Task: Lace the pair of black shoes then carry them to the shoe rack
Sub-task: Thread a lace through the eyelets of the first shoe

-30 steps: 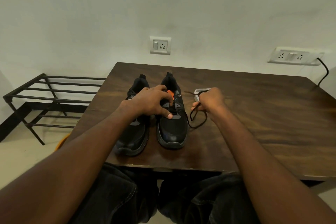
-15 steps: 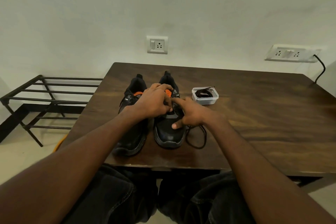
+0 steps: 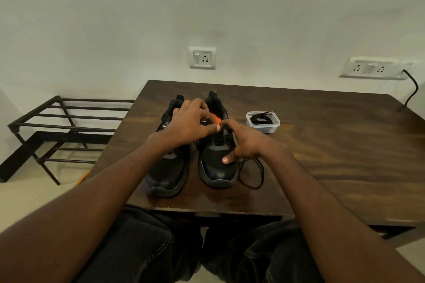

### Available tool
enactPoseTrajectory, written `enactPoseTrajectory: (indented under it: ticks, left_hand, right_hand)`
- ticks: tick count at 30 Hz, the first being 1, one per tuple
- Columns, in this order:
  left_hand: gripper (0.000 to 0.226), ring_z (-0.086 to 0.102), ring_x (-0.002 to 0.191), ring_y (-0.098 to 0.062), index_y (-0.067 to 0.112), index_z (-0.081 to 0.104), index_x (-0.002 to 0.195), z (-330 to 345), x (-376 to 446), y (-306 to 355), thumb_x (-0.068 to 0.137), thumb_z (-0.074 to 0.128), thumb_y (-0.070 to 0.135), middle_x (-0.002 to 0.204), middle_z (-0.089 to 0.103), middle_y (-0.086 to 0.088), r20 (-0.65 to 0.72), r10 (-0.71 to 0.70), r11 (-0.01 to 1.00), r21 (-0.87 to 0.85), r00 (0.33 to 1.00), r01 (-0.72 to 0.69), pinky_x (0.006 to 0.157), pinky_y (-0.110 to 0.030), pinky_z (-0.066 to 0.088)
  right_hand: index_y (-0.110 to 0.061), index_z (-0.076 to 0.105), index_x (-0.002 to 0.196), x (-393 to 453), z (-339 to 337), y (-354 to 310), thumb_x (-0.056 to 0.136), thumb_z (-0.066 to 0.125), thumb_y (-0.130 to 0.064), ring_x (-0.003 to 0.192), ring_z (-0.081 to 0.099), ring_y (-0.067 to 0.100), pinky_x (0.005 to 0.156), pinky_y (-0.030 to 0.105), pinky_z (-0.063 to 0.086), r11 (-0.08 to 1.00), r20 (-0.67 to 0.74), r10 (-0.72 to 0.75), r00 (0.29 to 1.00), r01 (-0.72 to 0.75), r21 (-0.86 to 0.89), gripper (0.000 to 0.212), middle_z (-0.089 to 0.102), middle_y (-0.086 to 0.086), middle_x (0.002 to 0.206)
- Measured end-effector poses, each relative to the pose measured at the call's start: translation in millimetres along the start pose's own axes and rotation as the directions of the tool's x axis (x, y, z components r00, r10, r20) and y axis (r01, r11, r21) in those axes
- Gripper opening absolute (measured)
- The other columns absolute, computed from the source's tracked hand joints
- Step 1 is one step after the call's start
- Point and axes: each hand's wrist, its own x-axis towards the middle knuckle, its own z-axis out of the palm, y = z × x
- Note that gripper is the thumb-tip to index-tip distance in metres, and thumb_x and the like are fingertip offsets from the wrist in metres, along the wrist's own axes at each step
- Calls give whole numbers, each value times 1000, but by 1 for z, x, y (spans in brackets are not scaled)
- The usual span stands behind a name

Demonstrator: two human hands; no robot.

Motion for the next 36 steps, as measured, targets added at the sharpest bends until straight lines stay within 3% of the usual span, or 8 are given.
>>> enactPoseTrajectory:
  ticks: [8,13,17,22,24,28,32,36]
  left_hand:
    - [12,37,112,-18,38,77,98,14,-1,20,88,75,45,126,44,7,65,77,966,244,995,-91,89,-38,29]
    - [14,54,106,-14,31,74,75,-2,2,16,88,78,27,105,61,9,39,-121,978,-168,992,126,95,-42,44]
    - [11,72,91,-7,14,78,92,-13,-8,6,97,68,15,90,78,1,182,-188,826,-502,965,256,103,-42,53]
    - [9,71,82,-6,28,73,100,-7,-6,5,95,72,35,79,75,4,192,-78,935,-326,978,139,95,-42,51]
    - [11,65,90,-8,32,74,98,-4,-5,13,93,73,41,84,72,10,171,-44,997,-55,984,54,89,-39,35]
    - [10,59,93,-9,30,73,85,3,-4,18,94,67,29,83,70,13,91,-42,987,162,995,27,90,-43,23]
    - [15,58,78,0,22,69,89,-16,0,26,101,61,19,87,69,8,-44,-182,967,-190,982,170,90,-34,34]
    - [19,70,73,-5,15,60,99,-20,-8,29,109,45,13,85,76,1,144,-222,586,-771,964,250,67,-25,52]
  right_hand:
    - [-34,18,161,-3,-1,-4,75,93,-28,142,48,32,109,48,45,1000,4,12,1000,-12,-25,114,47,6,158]
    - [-39,23,156,-1,0,-5,73,94,-28,136,53,32,107,48,48,1000,-16,31,999,-31,-4,110,52,5,153]
    - [-40,23,158,0,-1,-6,73,95,-29,139,51,31,110,50,47,999,-21,42,999,-41,33,112,49,4,156]
    - [-39,24,156,2,0,-11,73,94,-30,137,52,32,108,52,49,999,-19,32,999,-32,-2,109,51,4,153]
    - [-39,25,156,3,0,-11,73,94,-30,138,52,31,108,52,48,1000,-15,27,1000,-27,-2,109,51,4,154]
    - [-40,25,157,2,0,-10,73,94,-28,138,51,30,106,48,50,1000,-16,24,1000,-24,13,109,50,3,154]
    - [-40,23,157,1,1,-8,73,95,-29,139,51,30,111,51,47,1000,-12,26,1000,-26,15,111,50,4,156]
    - [-38,20,159,1,-2,-7,75,93,-29,140,50,32,111,50,46,1000,-3,28,1000,-28,8,111,46,6,159]
